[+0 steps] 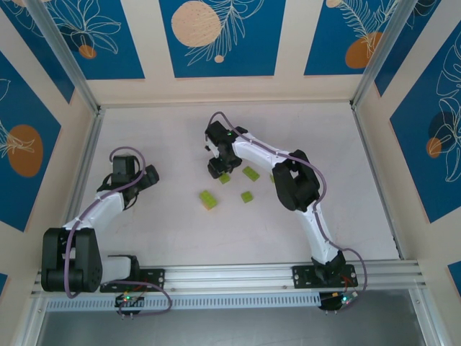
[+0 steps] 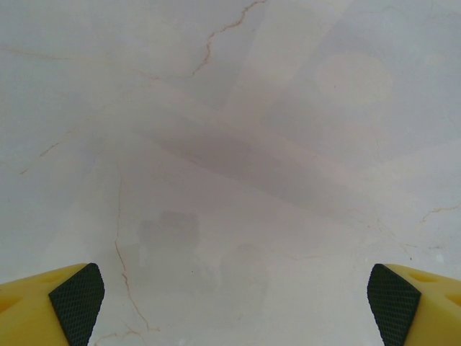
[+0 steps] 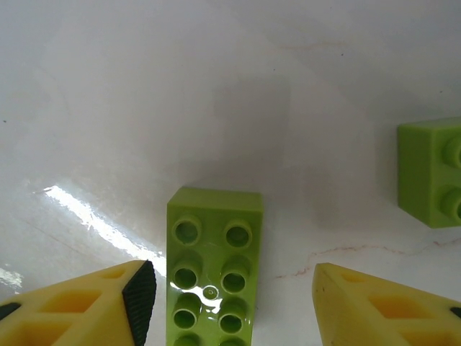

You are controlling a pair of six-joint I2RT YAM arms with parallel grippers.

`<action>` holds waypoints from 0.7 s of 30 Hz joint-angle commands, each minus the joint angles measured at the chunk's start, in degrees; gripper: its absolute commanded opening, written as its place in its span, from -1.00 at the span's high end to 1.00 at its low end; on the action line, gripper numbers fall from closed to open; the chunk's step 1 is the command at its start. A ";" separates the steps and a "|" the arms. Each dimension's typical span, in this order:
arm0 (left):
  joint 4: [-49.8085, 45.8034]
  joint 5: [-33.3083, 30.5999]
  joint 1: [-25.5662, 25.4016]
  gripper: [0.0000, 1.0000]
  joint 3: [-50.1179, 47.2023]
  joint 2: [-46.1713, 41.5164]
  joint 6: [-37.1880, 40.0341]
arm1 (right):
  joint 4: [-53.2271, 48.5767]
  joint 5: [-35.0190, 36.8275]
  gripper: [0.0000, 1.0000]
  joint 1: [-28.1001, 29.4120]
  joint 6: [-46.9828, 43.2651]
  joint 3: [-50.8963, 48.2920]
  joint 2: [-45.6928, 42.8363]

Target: Assemble a carrot with lego

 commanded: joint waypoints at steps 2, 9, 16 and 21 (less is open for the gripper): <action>0.05 -0.28 0.88 -0.93 0.05 0.26 -0.23 | -1.63 -1.65 -0.12 -0.15 -1.00 1.31 1.45; -0.02 -0.37 0.88 -0.94 -0.05 0.13 -0.23 | -2.65 -2.05 0.00 -0.07 -1.10 1.68 2.49; 0.10 -0.37 0.88 -0.93 -0.04 0.22 -0.24 | -3.08 -1.70 0.19 -0.16 -0.99 1.40 2.26; 0.17 -0.29 0.88 -0.93 -0.06 0.24 -0.32 | -4.74 -1.86 0.29 -0.16 -0.83 1.60 0.12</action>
